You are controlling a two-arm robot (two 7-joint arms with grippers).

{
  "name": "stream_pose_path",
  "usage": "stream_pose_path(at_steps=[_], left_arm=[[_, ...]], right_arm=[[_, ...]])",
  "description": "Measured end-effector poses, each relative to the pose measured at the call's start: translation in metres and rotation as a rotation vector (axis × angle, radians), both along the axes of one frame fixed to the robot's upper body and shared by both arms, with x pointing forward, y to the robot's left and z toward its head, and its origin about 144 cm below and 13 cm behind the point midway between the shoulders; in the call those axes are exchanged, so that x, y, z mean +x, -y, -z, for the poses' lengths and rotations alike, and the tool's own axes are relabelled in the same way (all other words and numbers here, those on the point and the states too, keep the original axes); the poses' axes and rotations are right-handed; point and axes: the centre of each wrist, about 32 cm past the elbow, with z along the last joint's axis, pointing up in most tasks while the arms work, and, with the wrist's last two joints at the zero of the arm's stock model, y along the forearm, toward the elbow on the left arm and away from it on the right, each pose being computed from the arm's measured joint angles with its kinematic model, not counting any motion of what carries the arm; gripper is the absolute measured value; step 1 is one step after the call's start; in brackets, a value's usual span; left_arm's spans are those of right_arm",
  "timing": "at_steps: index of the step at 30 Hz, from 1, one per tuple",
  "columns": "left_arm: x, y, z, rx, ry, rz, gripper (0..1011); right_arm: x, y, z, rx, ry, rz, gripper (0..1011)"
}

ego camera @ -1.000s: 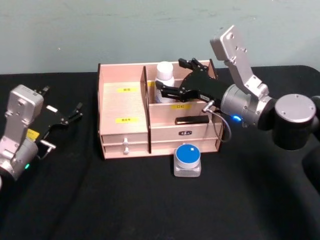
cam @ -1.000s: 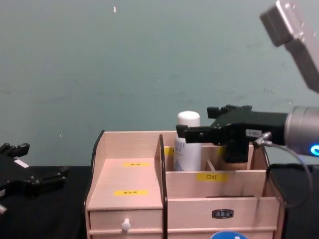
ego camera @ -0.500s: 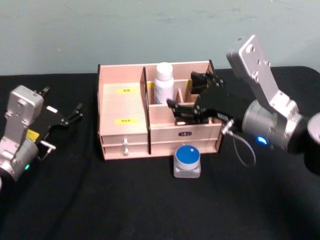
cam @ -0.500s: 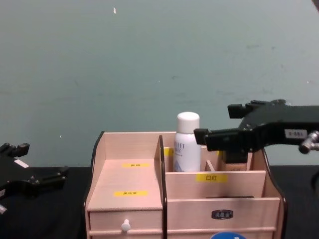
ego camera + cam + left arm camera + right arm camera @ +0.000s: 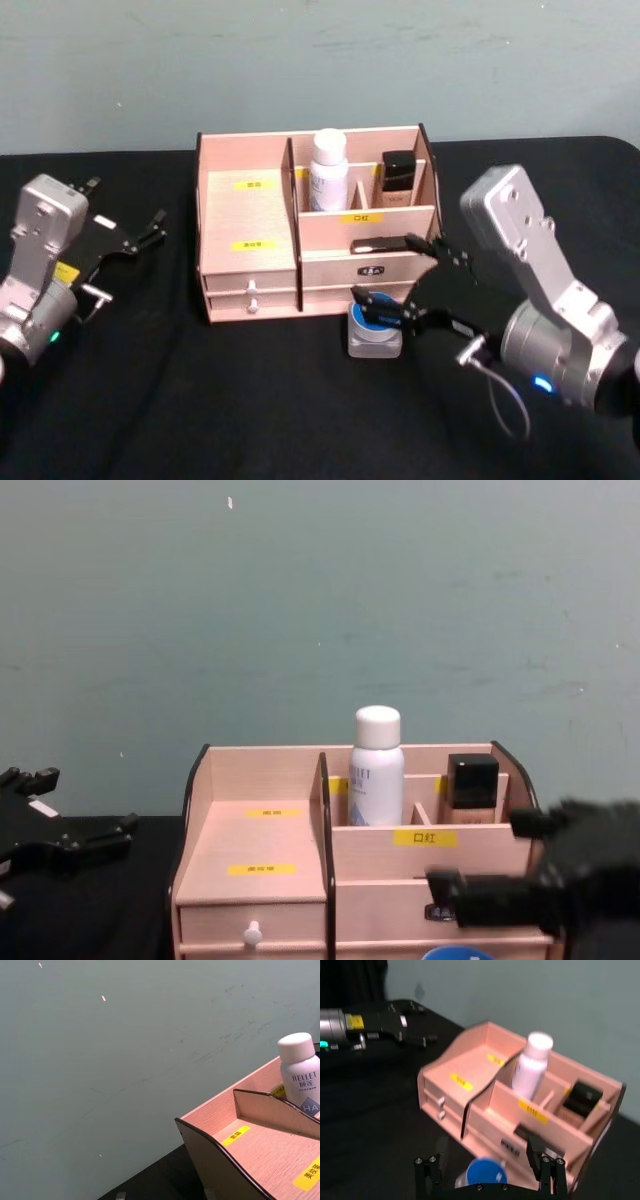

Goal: Pick up the facial cleanser and watermelon frost from the table and place them into the tiered storage box.

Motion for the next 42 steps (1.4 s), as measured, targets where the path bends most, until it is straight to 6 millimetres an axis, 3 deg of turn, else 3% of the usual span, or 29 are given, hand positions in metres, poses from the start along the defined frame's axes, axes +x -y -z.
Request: stream_pose_path(at_steps=[5, 13, 42], left_arm=[[0.0, 0.0, 0.0, 0.0, 0.0, 0.0, 1010], [0.0, 0.0, 0.0, 0.0, 0.0, 0.0, 1010], [0.0, 0.0, 0.0, 0.0, 0.0, 0.0, 1010]], right_arm=[[-0.014, 0.0, 0.014, -0.005, -0.062, 0.038, 1002], [-0.018, 0.0, 0.031, -0.011, -0.132, 0.073, 1002], [0.011, -0.006, 0.058, -0.005, -0.16, 0.078, 1002]])
